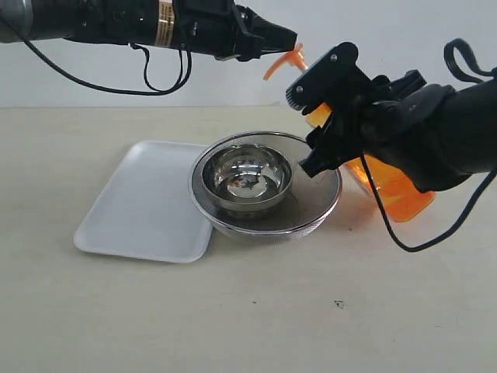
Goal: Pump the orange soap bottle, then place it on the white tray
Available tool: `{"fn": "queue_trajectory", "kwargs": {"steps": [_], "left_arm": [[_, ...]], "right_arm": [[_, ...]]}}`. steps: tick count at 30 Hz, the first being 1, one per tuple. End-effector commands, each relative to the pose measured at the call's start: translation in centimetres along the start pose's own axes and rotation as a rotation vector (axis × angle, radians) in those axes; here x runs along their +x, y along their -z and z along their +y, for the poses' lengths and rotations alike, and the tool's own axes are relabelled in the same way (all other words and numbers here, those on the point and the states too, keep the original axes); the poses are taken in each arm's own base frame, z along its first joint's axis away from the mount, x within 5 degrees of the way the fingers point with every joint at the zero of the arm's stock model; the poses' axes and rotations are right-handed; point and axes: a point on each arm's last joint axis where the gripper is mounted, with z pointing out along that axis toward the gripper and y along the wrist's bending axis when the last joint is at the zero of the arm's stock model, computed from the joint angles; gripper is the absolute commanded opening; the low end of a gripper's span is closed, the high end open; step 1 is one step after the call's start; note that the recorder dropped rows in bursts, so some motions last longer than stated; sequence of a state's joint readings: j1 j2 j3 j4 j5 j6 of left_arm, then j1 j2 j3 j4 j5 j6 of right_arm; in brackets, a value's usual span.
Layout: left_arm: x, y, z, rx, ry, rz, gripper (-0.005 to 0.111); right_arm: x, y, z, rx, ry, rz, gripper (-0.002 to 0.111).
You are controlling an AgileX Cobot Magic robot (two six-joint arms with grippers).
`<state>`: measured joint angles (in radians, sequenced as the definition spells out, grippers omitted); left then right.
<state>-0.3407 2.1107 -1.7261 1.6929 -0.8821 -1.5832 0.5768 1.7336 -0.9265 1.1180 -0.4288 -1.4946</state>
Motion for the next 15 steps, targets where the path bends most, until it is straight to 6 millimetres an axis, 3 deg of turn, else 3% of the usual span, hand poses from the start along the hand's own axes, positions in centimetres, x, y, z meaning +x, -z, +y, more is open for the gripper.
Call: {"fn": "queue_trajectory", "kwargs": {"steps": [1, 15], "left_arm": [[1.66, -0.94, -0.35, 0.054, -0.006, 0.064, 0.005], [1.60, -1.50, -1.00, 0.072, -0.012, 0.067, 0.005]], "right_arm": [[-0.06, 0.07, 0.45, -0.051, -0.044, 0.006, 0.000], [-0.06, 0.07, 0.45, -0.051, -0.044, 0.006, 0.000]]}}
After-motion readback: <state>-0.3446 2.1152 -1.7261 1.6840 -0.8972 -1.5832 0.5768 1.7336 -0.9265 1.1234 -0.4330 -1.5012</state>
